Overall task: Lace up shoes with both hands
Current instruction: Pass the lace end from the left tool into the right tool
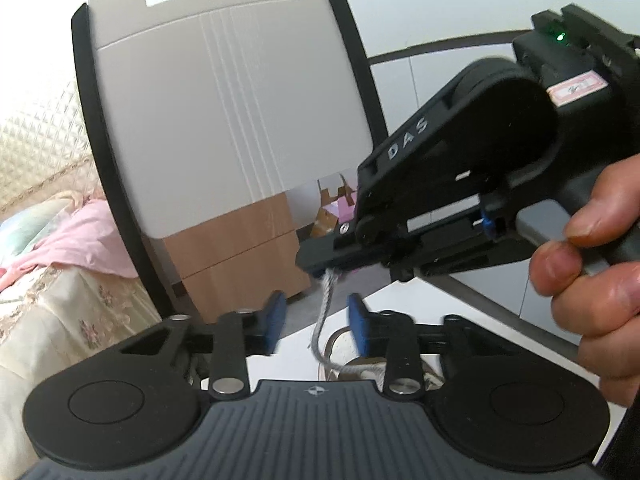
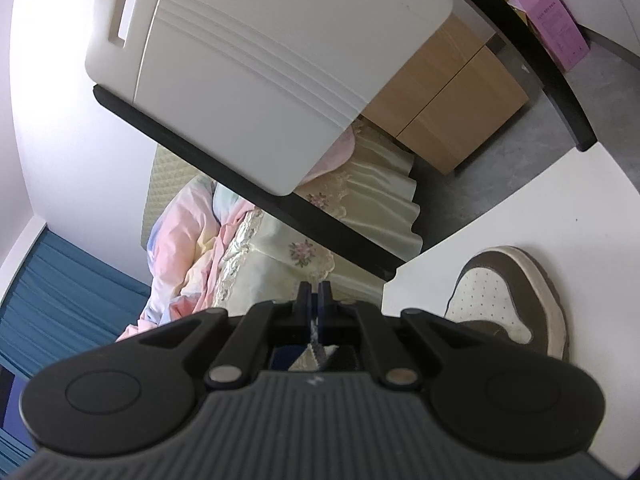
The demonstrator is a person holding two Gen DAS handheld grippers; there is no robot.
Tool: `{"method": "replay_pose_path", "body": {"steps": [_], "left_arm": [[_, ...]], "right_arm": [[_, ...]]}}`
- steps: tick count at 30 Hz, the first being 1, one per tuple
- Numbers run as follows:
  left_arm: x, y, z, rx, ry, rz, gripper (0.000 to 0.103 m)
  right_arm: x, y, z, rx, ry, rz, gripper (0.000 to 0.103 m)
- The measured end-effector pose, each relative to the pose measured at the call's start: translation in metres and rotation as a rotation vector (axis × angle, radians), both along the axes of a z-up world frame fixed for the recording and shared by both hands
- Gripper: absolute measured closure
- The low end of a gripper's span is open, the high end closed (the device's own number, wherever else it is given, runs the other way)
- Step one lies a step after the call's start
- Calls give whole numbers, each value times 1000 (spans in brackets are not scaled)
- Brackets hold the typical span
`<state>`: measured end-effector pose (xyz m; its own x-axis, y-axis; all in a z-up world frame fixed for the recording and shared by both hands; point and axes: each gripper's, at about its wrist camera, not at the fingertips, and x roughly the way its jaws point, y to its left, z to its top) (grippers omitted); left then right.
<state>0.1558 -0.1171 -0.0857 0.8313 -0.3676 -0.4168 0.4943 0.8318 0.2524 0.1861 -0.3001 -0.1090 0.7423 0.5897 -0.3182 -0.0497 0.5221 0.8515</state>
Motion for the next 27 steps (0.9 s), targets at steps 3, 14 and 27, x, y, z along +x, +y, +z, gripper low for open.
{"method": "replay_pose_path", "body": {"steps": [3,14,27], "left_arm": [[1,1,1,-6,-12,-10,89],[-4,-1,2,19,-19,-38,100],[13,63,36,197,-108,174,100]], "right_arm": [[0,1,-1,14,2,9,100],[-2,-2,-1,34,21,32,96],[-43,-14,17,-186,-5,9,91]]}}
